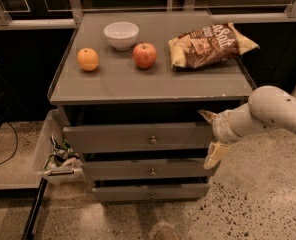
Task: Open top drawer
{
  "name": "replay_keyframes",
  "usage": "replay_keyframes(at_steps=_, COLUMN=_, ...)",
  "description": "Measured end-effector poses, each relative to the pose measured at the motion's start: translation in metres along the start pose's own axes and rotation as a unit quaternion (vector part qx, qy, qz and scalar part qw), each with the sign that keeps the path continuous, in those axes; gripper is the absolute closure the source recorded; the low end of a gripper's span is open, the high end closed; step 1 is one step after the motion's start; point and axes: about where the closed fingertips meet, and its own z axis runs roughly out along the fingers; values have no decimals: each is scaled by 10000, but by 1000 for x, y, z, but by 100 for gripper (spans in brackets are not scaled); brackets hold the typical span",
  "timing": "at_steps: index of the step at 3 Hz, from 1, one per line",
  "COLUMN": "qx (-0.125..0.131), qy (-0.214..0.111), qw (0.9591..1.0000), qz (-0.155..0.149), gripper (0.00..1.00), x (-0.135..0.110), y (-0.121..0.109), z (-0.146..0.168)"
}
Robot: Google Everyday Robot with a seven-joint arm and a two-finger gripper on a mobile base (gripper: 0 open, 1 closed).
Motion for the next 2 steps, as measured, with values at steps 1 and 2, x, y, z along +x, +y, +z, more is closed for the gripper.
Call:
replay_keyframes(at_steps=1, qx=-24, qy=-121, qw=9999, qz=-111, gripper=0, x=1, y=-4, z=19)
replay_keyframes(at_steps=2, qx=-58, qy=-210, qw=9997, qz=-101, gripper=0, x=6, y=-8, z=31)
